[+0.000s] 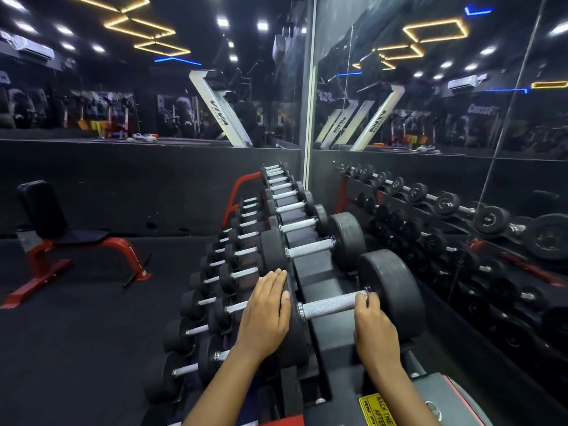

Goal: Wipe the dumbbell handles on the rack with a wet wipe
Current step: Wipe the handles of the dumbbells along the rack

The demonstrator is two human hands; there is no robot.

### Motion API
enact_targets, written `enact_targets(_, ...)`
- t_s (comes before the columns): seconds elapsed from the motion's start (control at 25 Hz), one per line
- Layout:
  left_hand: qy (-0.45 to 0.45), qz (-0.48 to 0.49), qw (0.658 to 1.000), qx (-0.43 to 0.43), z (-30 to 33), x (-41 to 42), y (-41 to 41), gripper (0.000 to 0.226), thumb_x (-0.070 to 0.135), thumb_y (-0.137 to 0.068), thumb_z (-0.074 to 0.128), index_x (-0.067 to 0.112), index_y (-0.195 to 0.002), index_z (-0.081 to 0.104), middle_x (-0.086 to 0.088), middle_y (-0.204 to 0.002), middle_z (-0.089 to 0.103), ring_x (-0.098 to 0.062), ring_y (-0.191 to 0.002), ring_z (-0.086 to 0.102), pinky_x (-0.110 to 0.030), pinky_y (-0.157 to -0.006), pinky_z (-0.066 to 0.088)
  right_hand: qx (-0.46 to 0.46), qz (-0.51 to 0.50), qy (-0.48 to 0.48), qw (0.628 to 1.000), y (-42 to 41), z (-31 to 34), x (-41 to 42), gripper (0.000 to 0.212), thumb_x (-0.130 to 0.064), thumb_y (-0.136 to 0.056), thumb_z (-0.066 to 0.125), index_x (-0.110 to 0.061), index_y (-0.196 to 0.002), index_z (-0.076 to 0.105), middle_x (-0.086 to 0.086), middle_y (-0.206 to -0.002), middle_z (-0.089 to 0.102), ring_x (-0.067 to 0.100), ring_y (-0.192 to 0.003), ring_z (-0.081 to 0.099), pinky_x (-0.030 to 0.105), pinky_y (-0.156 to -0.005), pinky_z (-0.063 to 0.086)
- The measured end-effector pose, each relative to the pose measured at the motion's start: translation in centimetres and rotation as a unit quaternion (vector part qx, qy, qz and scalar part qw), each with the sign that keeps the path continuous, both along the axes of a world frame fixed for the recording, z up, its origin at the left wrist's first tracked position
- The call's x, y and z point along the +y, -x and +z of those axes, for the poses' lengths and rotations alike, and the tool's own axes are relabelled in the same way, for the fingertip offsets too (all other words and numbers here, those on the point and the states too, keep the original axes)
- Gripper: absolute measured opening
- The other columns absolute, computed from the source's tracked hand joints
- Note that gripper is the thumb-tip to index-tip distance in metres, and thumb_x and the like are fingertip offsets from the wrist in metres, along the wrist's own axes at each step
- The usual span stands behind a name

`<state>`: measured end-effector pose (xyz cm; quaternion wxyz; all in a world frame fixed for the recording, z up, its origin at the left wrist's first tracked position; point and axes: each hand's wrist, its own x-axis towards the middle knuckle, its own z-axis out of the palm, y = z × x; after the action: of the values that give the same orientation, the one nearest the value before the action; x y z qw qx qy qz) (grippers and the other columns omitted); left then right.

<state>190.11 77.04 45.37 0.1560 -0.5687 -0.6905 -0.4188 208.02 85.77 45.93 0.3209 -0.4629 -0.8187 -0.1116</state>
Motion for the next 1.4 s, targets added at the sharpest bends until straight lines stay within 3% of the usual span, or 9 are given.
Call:
enact_targets(0.36, 0.001, -0.001, 1.000, -0.007, 0.2, -0.1, -0.1, 0.057, 0.036, -0.095, 0.022, 0.010, -0.140, 0.044, -0.003, -0.144, 0.045, -0.012, -0.136, 0.033, -0.032, -0.117, 0.021, -0.008, 0.075, 0.042, 0.996, 3.4, -1.4, -1.7, 0.042, 0.009, -0.052, 0.079, -0.012, -0.073, 0.049, 0.008, -0.072, 0.053, 0.027, -0.039, 0.054, 0.031, -0.035, 0.019)
enact_targets(0.6, 0.001, -0.001, 1.000, -0.005, 0.3, -0.2, -0.1, 0.056, 0.036, -0.095, 0.022, 0.009, -0.140, 0.044, -0.004, -0.143, 0.045, -0.013, -0.136, 0.033, -0.029, -0.117, 0.019, -0.036, 0.149, 0.120, 0.981, 5.0, -1.4, -3.1, 0.015, -0.001, -0.091, 0.040, -0.008, -0.098, 0.051, 0.011, -0.103, 0.049, 0.040, -0.084, 0.057, 0.042, -0.060, 0.030)
enact_targets(0.76, 0.001, -0.005, 1.000, -0.007, 0.3, -0.2, -0.2, 0.056, 0.036, -0.095, 0.023, 0.009, -0.139, 0.044, -0.004, -0.143, 0.046, -0.014, -0.136, 0.034, -0.033, -0.116, 0.023, 0.197, 0.183, 0.154, 0.951, 3.8, -2.6, -2.0, 0.008, -0.006, -0.088, 0.057, -0.011, -0.082, 0.055, 0.005, -0.082, 0.057, 0.028, -0.071, 0.059, 0.038, -0.065, 0.048)
enact_targets(0.84, -0.003, -0.005, 1.000, -0.008, 0.4, -0.3, -0.3, 0.055, 0.035, -0.095, 0.024, 0.009, -0.138, 0.045, -0.005, -0.142, 0.047, -0.014, -0.135, 0.035, -0.033, -0.116, 0.023, 0.429, 0.091, 0.192, 0.878, 3.0, -2.6, -1.9, 0.010, -0.002, -0.084, 0.064, -0.010, -0.079, 0.060, 0.004, -0.072, 0.063, 0.019, -0.065, 0.062, 0.016, -0.061, 0.047)
enact_targets(0.88, -0.005, -0.006, 1.000, -0.009, 0.4, -0.3, -0.3, 0.055, 0.034, -0.095, 0.024, 0.008, -0.138, 0.046, -0.005, -0.141, 0.047, -0.015, -0.134, 0.036, -0.034, -0.116, 0.024, 0.545, 0.050, 0.235, 0.803, 2.6, -2.3, -1.6, 0.011, 0.002, -0.083, 0.062, -0.008, -0.080, 0.061, 0.004, -0.071, 0.064, 0.015, -0.064, 0.063, 0.009, -0.057, 0.044)
enact_targets(1.0, -0.005, -0.007, 1.000, -0.012, 0.5, -0.4, -0.3, 0.054, 0.033, -0.095, 0.025, 0.007, -0.137, 0.046, -0.006, -0.141, 0.048, -0.016, -0.133, 0.037, -0.037, -0.115, 0.027, 0.807, 0.045, 0.409, 0.423, 2.2, -1.2, 0.4, 0.020, 0.010, -0.087, 0.052, -0.007, -0.078, 0.057, 0.005, -0.068, 0.063, 0.009, -0.064, 0.058, 0.016, -0.056, 0.049)
enact_targets(1.04, -0.004, -0.007, 1.000, -0.012, 0.5, -0.4, -0.2, 0.054, 0.033, -0.095, 0.026, 0.007, -0.137, 0.047, -0.006, -0.140, 0.048, -0.016, -0.133, 0.037, -0.038, -0.114, 0.028, 0.832, 0.047, 0.445, 0.329, 2.0, -0.8, 1.0, 0.021, 0.008, -0.089, 0.049, -0.008, -0.077, 0.055, 0.005, -0.071, 0.061, 0.012, -0.067, 0.055, 0.021, -0.060, 0.049)
enact_targets(1.08, -0.003, -0.008, 1.000, -0.011, 0.5, -0.4, -0.2, 0.054, 0.033, -0.095, 0.026, 0.007, -0.137, 0.047, -0.007, -0.140, 0.048, -0.017, -0.133, 0.037, -0.038, -0.113, 0.029, 0.835, 0.048, 0.471, 0.280, 1.9, -0.5, 1.5, 0.020, 0.005, -0.090, 0.047, -0.009, -0.076, 0.053, 0.004, -0.075, 0.057, 0.012, -0.068, 0.053, 0.023, -0.063, 0.047)
enact_targets(1.4, -0.004, -0.007, 1.000, -0.014, 0.5, -0.4, -0.3, 0.054, 0.033, -0.095, 0.026, 0.007, -0.137, 0.046, -0.006, -0.140, 0.048, -0.016, -0.133, 0.037, -0.039, -0.113, 0.029, 0.783, 0.088, 0.556, 0.265, 3.2, 0.3, 1.4, 0.017, -0.009, -0.089, 0.038, -0.014, -0.077, 0.049, 0.004, -0.085, 0.053, 0.020, -0.078, 0.051, 0.039, -0.104, 0.035)
